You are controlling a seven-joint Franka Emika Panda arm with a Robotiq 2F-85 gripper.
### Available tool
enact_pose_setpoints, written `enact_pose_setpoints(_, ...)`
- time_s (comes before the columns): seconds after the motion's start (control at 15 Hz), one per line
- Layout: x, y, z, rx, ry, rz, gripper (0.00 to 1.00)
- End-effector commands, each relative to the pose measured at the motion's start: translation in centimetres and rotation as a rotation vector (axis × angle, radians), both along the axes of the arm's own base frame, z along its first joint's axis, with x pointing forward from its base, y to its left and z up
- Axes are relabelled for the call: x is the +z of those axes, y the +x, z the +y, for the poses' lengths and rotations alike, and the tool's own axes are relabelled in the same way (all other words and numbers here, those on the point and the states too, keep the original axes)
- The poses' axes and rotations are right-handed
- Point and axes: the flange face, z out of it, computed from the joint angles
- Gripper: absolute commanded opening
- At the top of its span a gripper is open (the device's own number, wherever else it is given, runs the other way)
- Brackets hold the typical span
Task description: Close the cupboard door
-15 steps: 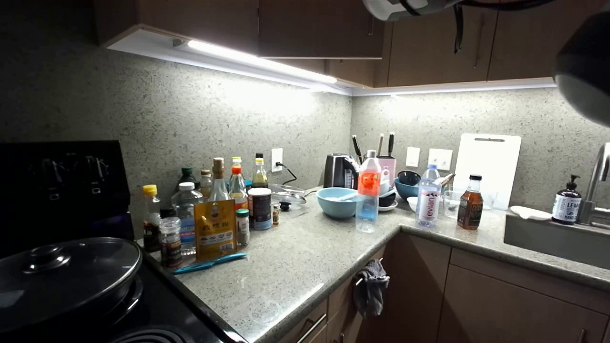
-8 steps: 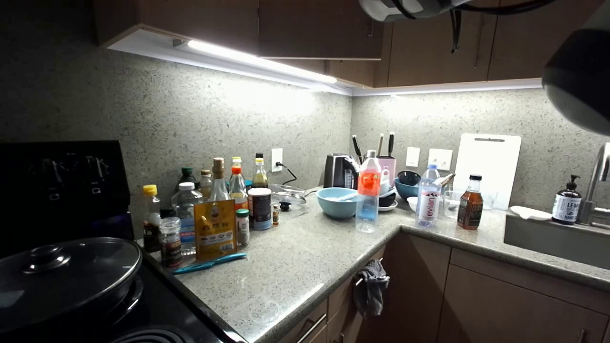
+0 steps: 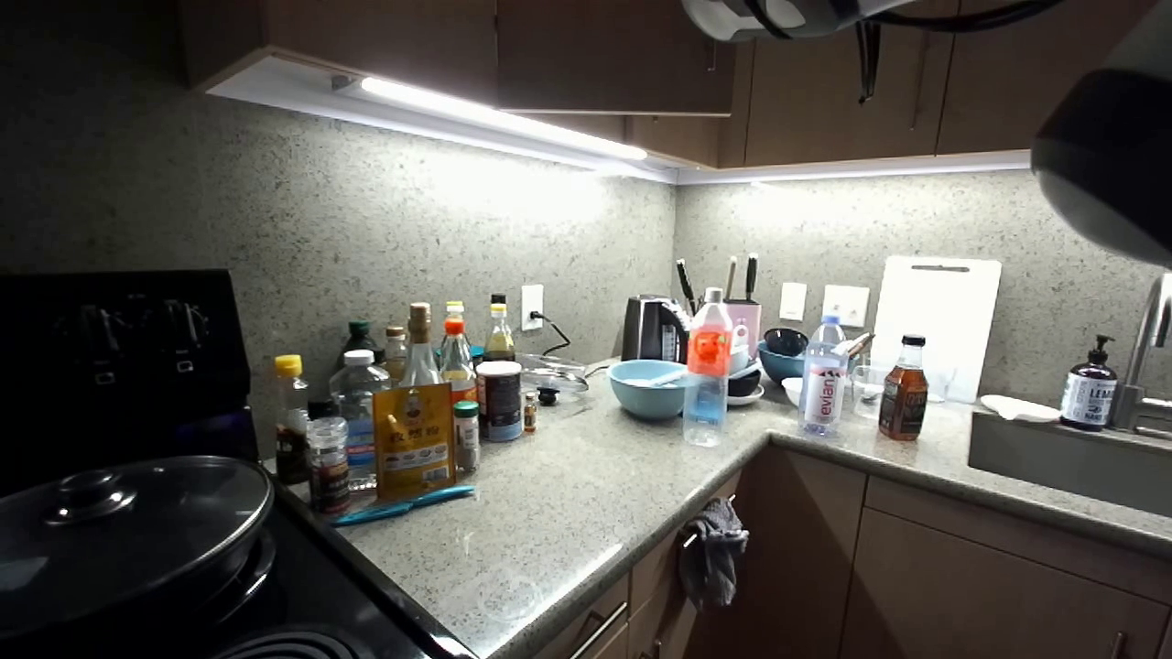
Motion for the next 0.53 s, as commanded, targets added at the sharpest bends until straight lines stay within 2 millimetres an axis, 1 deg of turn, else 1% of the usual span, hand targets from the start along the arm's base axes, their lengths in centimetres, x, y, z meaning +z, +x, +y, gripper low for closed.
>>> enact_pose_setpoints(0.0,-0.4,1.9,-2.4,-0.043,0.016,-0.028,1.00)
enact_pose_setpoints(0.13,-0.7,2.9,-3.1,-0.051,0.010,-0.038,1.00)
enact_pose_setpoints(0.2,-1.1,2.3,-2.1,-0.048,0.000,-0.045,1.00)
enact_pose_setpoints(0.47,-1.6,3.2,-1.5,-0.035,-0.018,-0.026,1.00)
